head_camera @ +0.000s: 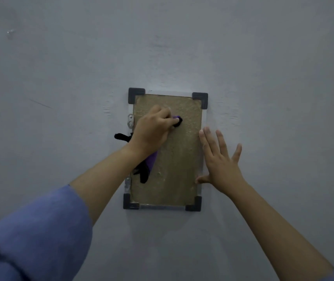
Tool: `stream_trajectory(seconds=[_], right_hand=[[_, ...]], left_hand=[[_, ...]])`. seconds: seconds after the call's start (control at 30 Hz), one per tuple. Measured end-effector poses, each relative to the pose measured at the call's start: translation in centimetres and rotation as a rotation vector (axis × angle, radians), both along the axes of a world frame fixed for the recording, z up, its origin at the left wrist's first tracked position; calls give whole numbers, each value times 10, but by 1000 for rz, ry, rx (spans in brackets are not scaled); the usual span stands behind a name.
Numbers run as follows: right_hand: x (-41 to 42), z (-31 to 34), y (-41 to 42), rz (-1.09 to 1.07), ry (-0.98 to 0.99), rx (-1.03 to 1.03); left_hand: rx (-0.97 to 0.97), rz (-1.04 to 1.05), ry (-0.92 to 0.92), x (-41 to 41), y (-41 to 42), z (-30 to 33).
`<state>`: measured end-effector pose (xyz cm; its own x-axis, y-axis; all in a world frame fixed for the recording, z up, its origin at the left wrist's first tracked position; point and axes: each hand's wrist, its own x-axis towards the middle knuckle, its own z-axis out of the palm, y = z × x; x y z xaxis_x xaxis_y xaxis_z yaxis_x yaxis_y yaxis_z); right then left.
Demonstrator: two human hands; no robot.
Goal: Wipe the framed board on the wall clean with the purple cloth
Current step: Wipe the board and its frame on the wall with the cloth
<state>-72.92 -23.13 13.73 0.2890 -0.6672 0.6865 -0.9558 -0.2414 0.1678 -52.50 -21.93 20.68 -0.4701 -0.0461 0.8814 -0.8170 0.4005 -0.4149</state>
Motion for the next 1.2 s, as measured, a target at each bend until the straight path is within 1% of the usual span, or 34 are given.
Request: stream_trajectory(seconds=[0.03, 0.07, 0.17, 0.2, 0.23, 0.27, 0.3, 0.37, 0.4, 0.43, 0.47, 0.57, 0.6, 0.63, 0.7, 0.73, 0.77, 0.8, 0.83, 0.87, 0.93, 0.97, 1.0, 1.03, 1.1, 1.13, 1.2], right_hand=[[0, 0, -1, -5, 4, 0], [0, 0, -1, -7, 6, 4], [1, 0, -1, -10, -1, 16], [1, 0, -1, -11, -3, 20], [1, 0, -1, -11, -3, 23], [2, 0, -1, -11, -5, 27], [2, 1, -1, -11, -7, 31], [1, 0, 0, -10, -6, 33], [1, 0, 0, -9, -8, 32], [1, 0, 0, -7, -9, 32], [1, 0, 0, -4, -9, 30], [2, -1, -1, -7, -10, 27], [2, -1, -1, -10, -11, 28], [2, -1, -1, -11, -11, 29], [2, 0, -2, -8, -15, 34], [2, 0, -2, -8, -17, 35], [1, -1, -2, -9, -17, 34], [1, -1, -3, -9, -17, 34], [1, -1, -3, -7, -17, 33], [1, -2, -3, -6, -18, 32], [0, -2, -3, -6, -17, 31], [0, -2, -3, -5, -18, 27], [0, -2, -3, -4, -17, 24], [0, -2, -2, -3, -18, 25], [1, -3, -2, -4, -20, 22], [1, -3, -2, -5, -21, 18], [2, -3, -2, -7, -26, 17]], left_hand=[[9, 8, -5, 2, 0, 2], [-11, 15, 38, 5, 0, 7], [-85, -4, 355, 2, -3, 18], [-96, -3, 410, -2, -3, 17], [-104, 0, 408, -7, -4, 15], [-104, 5, 350, -9, -6, 11], [-83, 9, 247, -8, -6, 9], [-51, 49, -16, 3, -2, 13], [-64, 90, -120, 10, 0, 19], [-91, 142, -172, 17, 3, 26], [-121, 181, -137, 21, 3, 32], [-135, 180, 226, 20, 2, 34], [-119, 150, 255, 14, 1, 30], [-89, 118, 197, 8, 0, 24], [-49, 95, -74, 1, -2, 12], [-40, 97, -178, 2, -3, 9], [-39, 94, -213, 3, -4, 10], [-47, 85, -186, 5, -4, 12], [-63, 80, -115, 7, -5, 15], [-83, 73, 1, 7, -5, 17], [-120, 39, 295, 8, -5, 20], [-110, 20, 408, 10, -4, 21], [-90, 9, 475, 11, -4, 20], [-79, 12, 497, 12, -3, 17], [-76, 20, 441, 16, -2, 4], [-58, 14, 377, 18, 0, -3], [38, -8, 210, 25, 6, -16]])
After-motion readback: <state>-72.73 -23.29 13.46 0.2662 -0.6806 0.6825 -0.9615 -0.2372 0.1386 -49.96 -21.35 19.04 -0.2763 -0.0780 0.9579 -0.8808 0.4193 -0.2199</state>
